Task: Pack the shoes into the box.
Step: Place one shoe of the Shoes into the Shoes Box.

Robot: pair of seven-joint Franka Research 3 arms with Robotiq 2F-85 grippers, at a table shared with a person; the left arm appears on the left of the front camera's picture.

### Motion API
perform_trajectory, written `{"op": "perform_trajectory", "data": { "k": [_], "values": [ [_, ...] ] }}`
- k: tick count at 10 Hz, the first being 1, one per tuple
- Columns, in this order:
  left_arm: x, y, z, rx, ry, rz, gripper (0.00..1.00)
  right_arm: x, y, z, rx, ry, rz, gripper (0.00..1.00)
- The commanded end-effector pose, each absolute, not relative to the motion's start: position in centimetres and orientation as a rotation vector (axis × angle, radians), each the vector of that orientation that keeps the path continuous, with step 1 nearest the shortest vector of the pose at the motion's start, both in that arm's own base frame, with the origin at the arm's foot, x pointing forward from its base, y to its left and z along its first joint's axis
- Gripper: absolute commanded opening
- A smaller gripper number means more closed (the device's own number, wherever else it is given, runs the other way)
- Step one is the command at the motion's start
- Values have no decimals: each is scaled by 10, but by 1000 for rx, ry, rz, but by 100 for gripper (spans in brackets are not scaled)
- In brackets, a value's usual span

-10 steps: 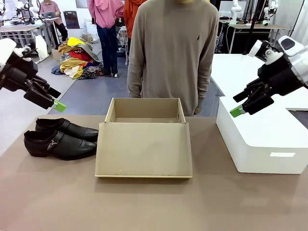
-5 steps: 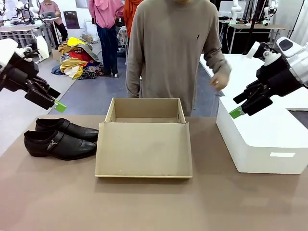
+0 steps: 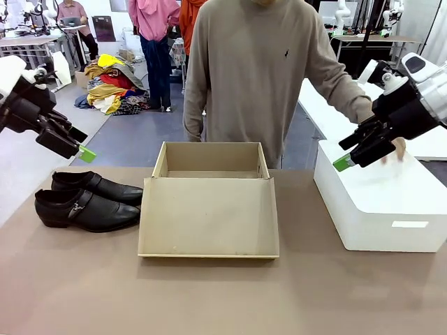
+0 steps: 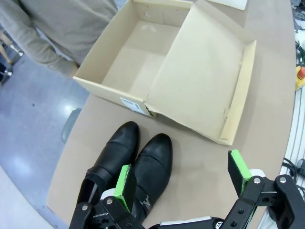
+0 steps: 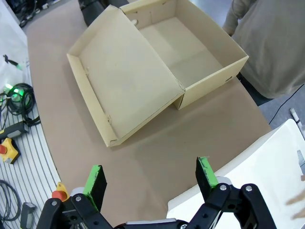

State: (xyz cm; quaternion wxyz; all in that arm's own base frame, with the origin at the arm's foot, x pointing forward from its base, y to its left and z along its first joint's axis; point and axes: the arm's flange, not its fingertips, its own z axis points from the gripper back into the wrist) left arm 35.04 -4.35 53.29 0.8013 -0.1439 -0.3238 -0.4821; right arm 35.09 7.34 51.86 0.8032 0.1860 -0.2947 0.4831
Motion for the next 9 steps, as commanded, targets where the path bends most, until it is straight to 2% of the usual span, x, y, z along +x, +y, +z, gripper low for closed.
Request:
{"op": "perform_trajectory", "data": {
  "k": [1, 4, 9],
  "values": [
    [352, -41, 532, -325, -701, -1053, 100, 353, 71, 518, 419, -651, 1061, 100],
    [352, -41, 532, -325, -701, -1053, 100, 351, 73, 519, 399, -631, 1034, 100],
    [352, -41, 532, -325, -701, -1053, 100, 346, 66, 530, 499, -694, 1037, 100]
  ]
}}
